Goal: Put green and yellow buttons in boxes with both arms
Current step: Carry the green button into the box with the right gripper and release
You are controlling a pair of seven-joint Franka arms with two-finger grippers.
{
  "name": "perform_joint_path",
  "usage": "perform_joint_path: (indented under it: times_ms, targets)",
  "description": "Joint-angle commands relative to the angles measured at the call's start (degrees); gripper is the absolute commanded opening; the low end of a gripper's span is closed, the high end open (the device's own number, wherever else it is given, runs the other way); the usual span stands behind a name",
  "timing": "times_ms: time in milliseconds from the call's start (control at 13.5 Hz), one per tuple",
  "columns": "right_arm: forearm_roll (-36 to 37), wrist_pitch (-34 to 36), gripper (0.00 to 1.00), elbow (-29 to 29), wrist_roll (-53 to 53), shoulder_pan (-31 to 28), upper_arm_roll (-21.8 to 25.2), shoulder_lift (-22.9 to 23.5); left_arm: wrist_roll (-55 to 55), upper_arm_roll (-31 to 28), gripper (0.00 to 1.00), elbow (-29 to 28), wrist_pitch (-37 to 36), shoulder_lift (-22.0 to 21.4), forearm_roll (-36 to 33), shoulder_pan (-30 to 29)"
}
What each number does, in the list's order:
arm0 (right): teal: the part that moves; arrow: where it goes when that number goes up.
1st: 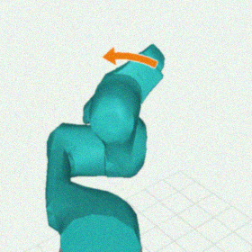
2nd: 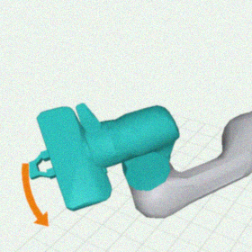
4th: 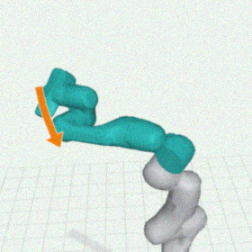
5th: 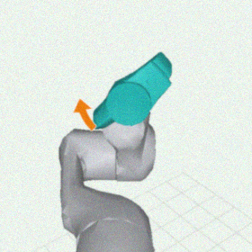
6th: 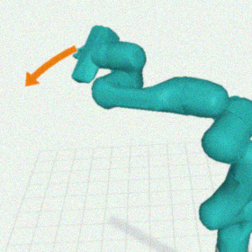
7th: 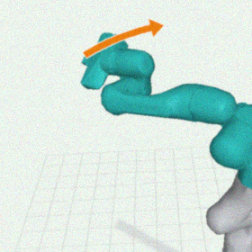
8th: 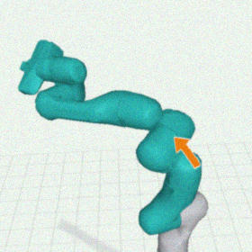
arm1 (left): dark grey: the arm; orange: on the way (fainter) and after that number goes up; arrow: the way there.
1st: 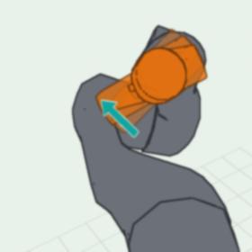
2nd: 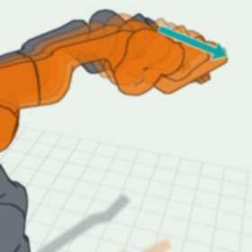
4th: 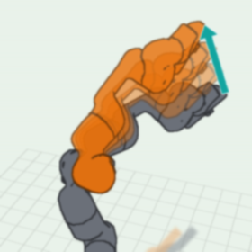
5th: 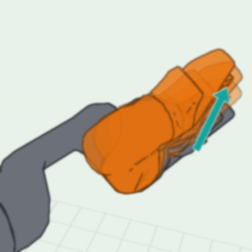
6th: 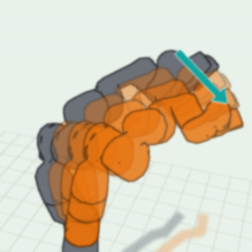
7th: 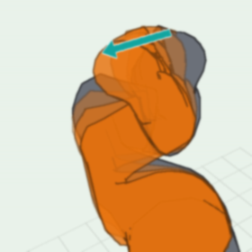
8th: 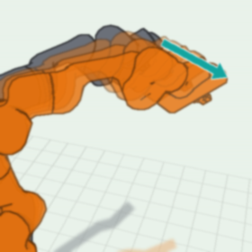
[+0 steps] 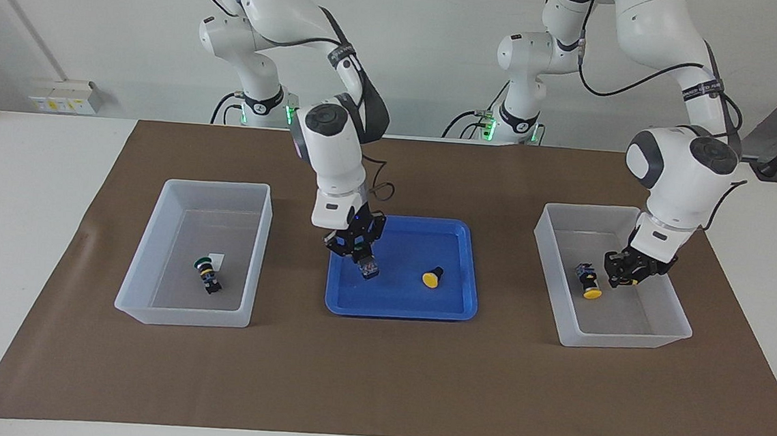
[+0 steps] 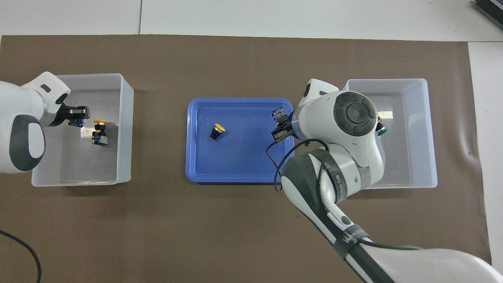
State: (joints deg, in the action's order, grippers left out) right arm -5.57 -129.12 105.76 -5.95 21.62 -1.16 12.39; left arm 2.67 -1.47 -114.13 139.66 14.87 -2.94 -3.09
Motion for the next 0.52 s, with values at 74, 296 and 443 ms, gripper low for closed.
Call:
perform_joint_path:
  times_ms: [74, 296, 443]
  targets:
    - [0.0, 7.5, 0.00, 1.3, -1.2, -8.1, -0.5, -5.6, 3.5, 0.5, 0.86, -2.2, 4.6, 1.0, 0.4, -1.8]
    - [0.1, 10.9, 0.00, 4.3, -15.8, -15.3, -0.5, -7.6, 3.5, 0.5, 1.00, 2.1, -2.5, 1.0, -0.2, -1.3]
    - [0.1, 9.9, 0.00, 8.0, -23.8, -18.8, -0.5, -8.6, 3.0, 0.6, 1.00, 9.2, -14.4, 0.3, -0.1, 0.8]
